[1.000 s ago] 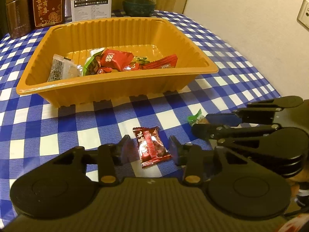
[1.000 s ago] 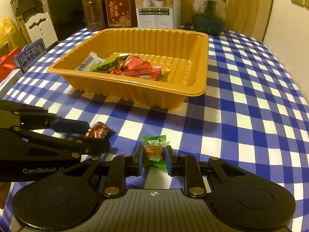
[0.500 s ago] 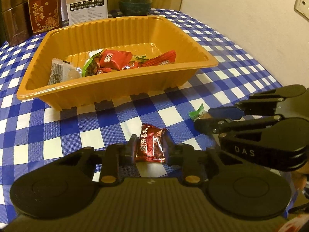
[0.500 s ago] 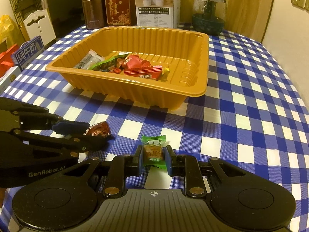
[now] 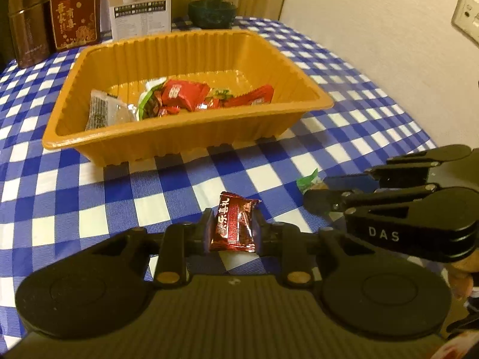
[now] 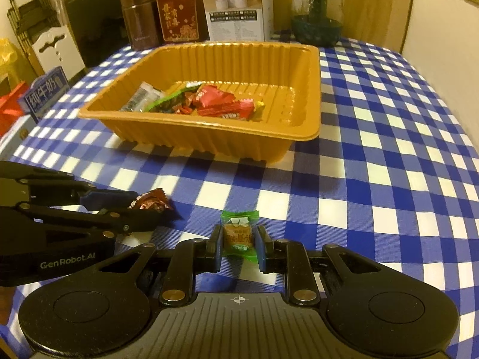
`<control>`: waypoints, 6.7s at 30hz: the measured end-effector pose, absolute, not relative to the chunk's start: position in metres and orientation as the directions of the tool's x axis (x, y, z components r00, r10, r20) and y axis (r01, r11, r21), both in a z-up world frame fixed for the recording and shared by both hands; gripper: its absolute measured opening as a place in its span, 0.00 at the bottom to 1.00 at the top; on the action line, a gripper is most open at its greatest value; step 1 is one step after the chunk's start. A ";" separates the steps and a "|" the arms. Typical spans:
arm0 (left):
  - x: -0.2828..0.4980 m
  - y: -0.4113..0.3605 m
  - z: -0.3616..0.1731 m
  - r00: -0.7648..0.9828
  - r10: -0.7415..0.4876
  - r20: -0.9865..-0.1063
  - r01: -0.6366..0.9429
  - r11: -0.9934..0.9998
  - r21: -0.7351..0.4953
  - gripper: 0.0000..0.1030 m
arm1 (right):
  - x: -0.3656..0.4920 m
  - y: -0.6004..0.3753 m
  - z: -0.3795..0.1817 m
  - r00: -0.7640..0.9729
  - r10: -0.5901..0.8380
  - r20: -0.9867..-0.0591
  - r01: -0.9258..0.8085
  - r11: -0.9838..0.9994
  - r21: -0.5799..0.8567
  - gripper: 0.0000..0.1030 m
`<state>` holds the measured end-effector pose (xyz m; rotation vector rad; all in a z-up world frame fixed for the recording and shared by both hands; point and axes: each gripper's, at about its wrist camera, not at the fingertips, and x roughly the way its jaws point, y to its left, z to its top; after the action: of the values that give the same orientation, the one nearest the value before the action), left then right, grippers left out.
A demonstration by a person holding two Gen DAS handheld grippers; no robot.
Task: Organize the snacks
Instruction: 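Carry the red wrapper with the left tool while the right tool carries the green candy to the tray, then lower the red wrapper into the tray with the left tool while the right tool lowers the green candy, then open the left tool to release the red wrapper while the right tool releases the green candy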
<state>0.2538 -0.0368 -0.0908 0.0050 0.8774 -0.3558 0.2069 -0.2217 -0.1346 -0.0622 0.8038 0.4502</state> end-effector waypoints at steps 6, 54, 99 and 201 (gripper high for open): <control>0.245 -0.029 -0.073 0.602 -0.330 -0.727 0.312 0.935 -0.167 0.22 | 0.188 -0.216 -0.122 0.619 0.391 -0.681 -0.427 0.895 0.126 0.22; 0.255 0.006 0.006 0.757 -0.242 -0.607 0.237 0.967 -0.091 0.22 | 0.194 -0.198 -0.048 0.783 0.391 -0.484 -0.369 0.918 0.145 0.22; 0.379 0.029 -0.024 0.732 -0.203 -0.650 0.143 0.979 -0.144 0.22 | 0.330 -0.195 -0.063 0.776 0.344 -0.529 -0.237 0.936 0.261 0.22; 0.365 0.051 -0.030 0.768 -0.103 -0.632 0.064 0.994 -0.084 1.00 | 0.319 -0.210 -0.066 0.796 0.302 -0.524 -0.172 0.944 0.282 0.76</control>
<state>0.3649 0.0513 -0.0305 -0.0589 0.6889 -0.0904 0.3194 -0.2099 -0.0658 0.2254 0.5980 0.2570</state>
